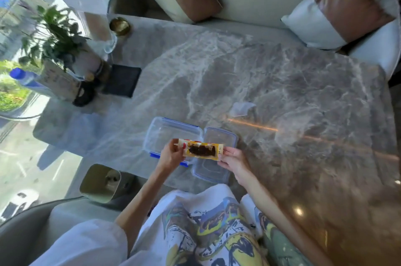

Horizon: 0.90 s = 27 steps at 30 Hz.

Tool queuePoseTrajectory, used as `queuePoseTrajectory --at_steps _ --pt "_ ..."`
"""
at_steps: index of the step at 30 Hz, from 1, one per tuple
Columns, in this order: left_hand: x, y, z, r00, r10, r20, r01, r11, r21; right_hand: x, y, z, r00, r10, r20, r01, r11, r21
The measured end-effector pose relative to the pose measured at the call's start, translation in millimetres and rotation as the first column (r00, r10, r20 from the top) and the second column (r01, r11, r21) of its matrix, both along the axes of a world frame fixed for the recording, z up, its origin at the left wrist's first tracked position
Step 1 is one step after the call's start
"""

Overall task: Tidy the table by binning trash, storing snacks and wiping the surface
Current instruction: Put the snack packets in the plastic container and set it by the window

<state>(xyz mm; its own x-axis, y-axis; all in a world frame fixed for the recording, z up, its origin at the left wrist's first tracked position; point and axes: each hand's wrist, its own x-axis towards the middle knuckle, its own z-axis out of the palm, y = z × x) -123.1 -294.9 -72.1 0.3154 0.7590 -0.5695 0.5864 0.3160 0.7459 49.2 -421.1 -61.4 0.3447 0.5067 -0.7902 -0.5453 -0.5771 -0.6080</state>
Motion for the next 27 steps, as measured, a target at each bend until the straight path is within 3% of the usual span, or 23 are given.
queuePoseTrajectory --at_steps 3,6,9,14,18,22,24,27 --pt "-20.5 43.8 6.0 0.998 -0.017 -0.057 0.019 0.999 0.030 -39.2 43.0 2.5 0.995 0.063 0.072 -0.062 0.998 -0.007" --pt "-35.4 77.1 10.7 1.000 -0.002 0.007 0.003 0.992 -0.128 -62.8 77.3 -2.6 0.977 0.177 0.118 -0.167 0.982 -0.090" --pt "-42.2 96.4 19.2 0.998 -0.030 0.060 0.047 0.950 -0.310 -75.9 98.7 -11.5 0.978 0.190 0.089 -0.170 0.966 -0.197" --pt "-40.1 109.7 19.8 1.000 -0.007 -0.013 0.001 0.899 -0.438 -94.5 123.8 -16.9 0.935 0.308 0.179 -0.223 0.898 -0.378" --pt "-38.1 110.8 10.2 0.989 -0.103 -0.106 0.053 0.918 -0.393 -104.6 130.3 -16.6 0.923 0.339 0.182 -0.228 0.862 -0.453" --pt "-41.1 110.9 -1.7 0.982 -0.101 -0.162 0.041 0.939 -0.341 -107.3 124.1 -18.8 0.901 0.394 0.184 -0.290 0.859 -0.421" --pt "-41.3 109.5 -5.9 0.965 -0.153 -0.213 0.091 0.957 -0.274 -105.2 115.9 -16.2 0.896 0.392 0.206 -0.313 0.890 -0.332" --pt "-38.9 104.1 -3.6 0.909 -0.258 -0.327 0.261 0.965 -0.037 -97.2 91.5 -10.1 0.924 0.292 0.245 -0.264 0.954 -0.141"
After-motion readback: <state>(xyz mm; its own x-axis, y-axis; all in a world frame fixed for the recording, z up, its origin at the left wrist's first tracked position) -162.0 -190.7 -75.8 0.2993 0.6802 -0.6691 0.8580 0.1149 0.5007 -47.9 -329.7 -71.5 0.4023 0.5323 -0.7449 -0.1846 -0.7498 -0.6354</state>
